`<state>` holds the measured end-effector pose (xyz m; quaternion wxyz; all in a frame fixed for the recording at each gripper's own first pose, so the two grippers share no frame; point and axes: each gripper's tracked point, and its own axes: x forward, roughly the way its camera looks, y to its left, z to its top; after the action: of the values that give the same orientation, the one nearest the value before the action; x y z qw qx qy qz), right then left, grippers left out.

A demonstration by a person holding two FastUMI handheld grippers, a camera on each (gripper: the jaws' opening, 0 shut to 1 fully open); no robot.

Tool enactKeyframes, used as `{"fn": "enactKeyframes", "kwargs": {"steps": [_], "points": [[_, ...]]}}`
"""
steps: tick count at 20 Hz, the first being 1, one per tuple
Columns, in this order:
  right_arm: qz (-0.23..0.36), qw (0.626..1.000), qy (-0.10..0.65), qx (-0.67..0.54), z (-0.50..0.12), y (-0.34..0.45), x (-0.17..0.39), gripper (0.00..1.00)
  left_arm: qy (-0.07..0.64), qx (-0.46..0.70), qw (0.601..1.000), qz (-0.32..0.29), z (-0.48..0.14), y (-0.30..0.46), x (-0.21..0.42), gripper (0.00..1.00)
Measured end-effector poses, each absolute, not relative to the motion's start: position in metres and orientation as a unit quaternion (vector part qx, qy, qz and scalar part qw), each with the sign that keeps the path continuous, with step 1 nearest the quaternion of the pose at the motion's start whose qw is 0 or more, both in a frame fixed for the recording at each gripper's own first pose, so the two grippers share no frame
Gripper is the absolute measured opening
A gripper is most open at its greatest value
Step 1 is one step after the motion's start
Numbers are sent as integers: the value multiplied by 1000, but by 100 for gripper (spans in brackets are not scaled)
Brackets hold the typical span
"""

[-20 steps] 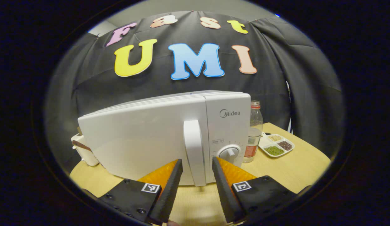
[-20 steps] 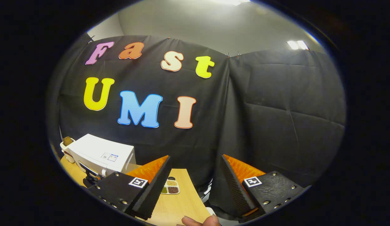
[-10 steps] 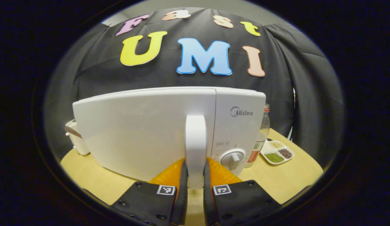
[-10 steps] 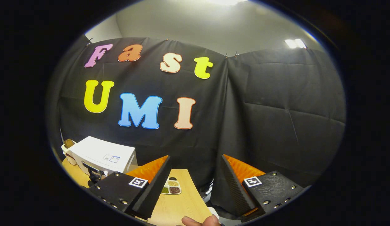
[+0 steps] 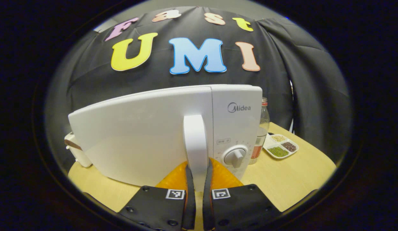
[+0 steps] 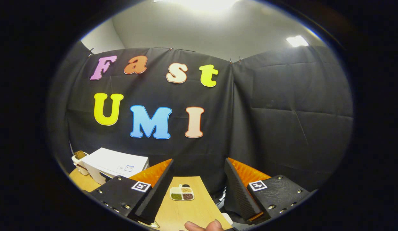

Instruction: Open the microwave oven with the left hand, put the food in, and close the microwave oven.

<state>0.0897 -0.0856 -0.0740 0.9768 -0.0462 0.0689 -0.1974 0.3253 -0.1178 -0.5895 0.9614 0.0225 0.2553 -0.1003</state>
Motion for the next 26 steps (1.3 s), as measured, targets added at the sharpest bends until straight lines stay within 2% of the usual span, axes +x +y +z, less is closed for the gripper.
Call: {"fn": "enactKeyframes", "kwargs": {"steps": [1, 9, 16, 17, 21, 26], "points": [[-194, 978, 67, -42, -73, -84, 88, 95, 256, 26, 961, -104, -589, -117, 325, 17], [-186, 981, 53, -15, -70, -82, 74, 95, 280, 48, 951, -126, -591, -118, 323, 14], [-165, 985, 52, 0, -77, -85, 57, 95, 309, 42, 943, -121, -593, -118, 318, 13], [-160, 986, 53, 0, -78, -87, 53, 95, 321, 34, 939, -114, -595, -115, 303, 13], [-133, 989, 57, 10, -82, -93, 44, 95, 295, 35, 952, -79, -577, -84, 235, 14], [-74, 994, 72, 27, -102, -74, 40, 95, 322, 33, 945, -40, -568, -28, 158, 13]]}}
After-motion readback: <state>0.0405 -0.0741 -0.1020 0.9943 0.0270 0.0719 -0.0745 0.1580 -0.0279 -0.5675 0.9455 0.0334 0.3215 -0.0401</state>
